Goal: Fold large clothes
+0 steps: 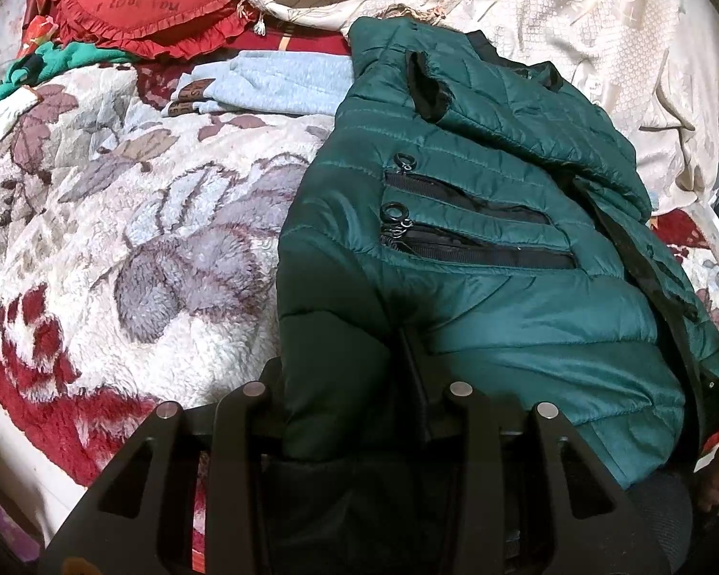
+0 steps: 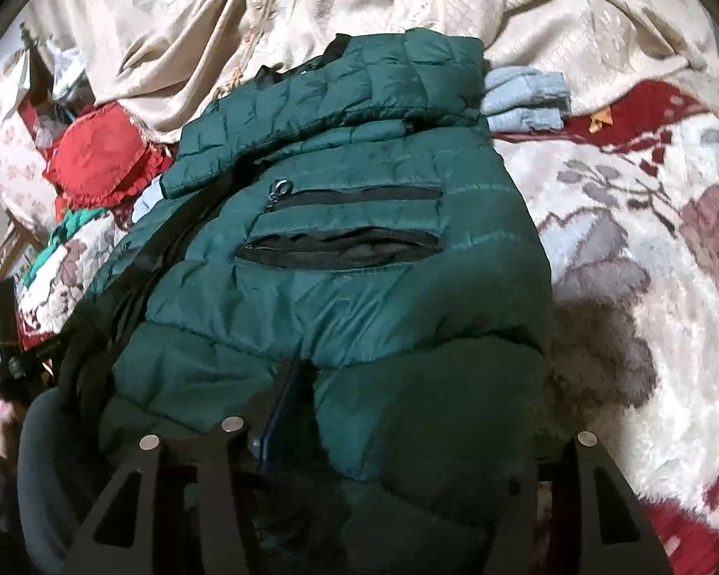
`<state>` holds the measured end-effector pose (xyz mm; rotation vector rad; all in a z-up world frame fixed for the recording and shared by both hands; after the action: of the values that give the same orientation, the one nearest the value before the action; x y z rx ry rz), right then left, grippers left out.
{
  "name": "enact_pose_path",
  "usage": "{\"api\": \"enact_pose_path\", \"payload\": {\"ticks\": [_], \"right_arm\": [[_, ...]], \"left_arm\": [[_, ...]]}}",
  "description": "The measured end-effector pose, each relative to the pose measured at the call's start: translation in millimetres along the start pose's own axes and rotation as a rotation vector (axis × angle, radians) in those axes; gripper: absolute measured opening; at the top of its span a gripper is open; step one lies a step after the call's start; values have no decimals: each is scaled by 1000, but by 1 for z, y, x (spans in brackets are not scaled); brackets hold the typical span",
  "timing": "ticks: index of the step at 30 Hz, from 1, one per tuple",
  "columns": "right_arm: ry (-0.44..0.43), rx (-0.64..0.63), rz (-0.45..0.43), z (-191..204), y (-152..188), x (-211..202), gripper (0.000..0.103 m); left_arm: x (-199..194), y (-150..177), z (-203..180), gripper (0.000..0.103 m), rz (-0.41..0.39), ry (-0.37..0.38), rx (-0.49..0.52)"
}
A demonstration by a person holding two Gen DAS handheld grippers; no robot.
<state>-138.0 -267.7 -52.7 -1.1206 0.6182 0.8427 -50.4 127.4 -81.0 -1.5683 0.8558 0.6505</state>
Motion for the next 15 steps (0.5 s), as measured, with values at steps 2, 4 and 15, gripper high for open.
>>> {"api": "enact_pose_path", "payload": {"ticks": [2, 4, 15], "right_arm": [[-8, 23, 6, -3, 2, -3, 54], [-25, 63, 8, -7, 8, -8, 55], [-96, 99, -38, -12, 0, -8, 38]], "left_arm": [[-1, 1, 3, 41, 2, 15, -11], [-2, 2, 7, 42, 5, 43, -22], [-5, 4, 3, 33, 17, 46, 5]]}}
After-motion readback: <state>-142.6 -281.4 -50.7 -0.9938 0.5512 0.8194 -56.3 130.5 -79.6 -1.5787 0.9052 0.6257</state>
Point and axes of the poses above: each gripper's, at about its wrist camera, not at the fingertips, and x roughly the way its jaws point, z to its left, y to its underside, the point moved 2 cm from there along x, roughly the way its jaws point, and after that the axes turned 3 degrees about z, right-handed, at the moved point
